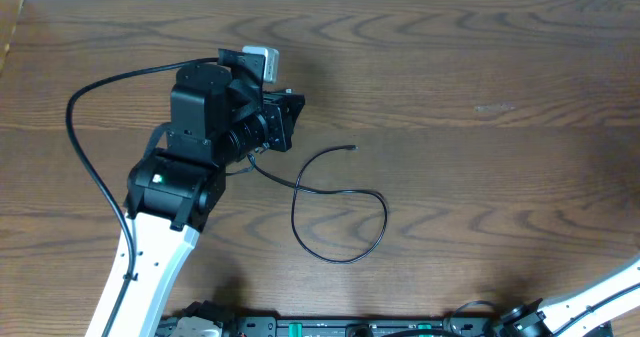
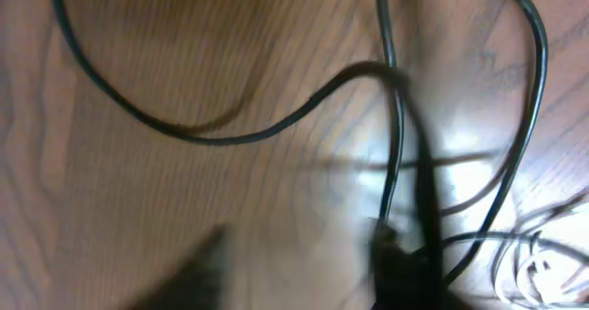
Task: Untangle cables
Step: 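Bring the right gripper back toward the remaining black cable at center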
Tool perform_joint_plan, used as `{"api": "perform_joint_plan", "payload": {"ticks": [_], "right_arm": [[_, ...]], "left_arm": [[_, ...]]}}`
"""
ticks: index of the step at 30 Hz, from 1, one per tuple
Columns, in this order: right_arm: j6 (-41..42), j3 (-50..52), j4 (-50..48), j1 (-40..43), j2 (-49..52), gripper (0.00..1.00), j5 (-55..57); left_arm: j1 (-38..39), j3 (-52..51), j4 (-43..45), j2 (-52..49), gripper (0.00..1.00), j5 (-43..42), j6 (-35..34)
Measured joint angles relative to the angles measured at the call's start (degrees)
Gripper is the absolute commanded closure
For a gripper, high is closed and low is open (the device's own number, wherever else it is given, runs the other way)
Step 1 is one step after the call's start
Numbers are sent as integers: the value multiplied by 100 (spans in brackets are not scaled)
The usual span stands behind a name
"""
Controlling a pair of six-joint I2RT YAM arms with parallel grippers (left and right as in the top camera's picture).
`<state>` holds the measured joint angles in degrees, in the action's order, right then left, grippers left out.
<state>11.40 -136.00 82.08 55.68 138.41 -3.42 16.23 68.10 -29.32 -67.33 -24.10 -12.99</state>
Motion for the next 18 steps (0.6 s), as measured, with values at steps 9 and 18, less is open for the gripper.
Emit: {"api": "perform_joint_plan", "payload": {"ticks": [9, 18], "right_arm": [[295, -490, 424, -42, -363, 1, 83], [564, -684, 498, -396, -2201, 1, 76]], "left_arm": [[0, 0, -92, -13, 83, 0, 92], [0, 0, -181, -13, 76, 0, 129]]}}
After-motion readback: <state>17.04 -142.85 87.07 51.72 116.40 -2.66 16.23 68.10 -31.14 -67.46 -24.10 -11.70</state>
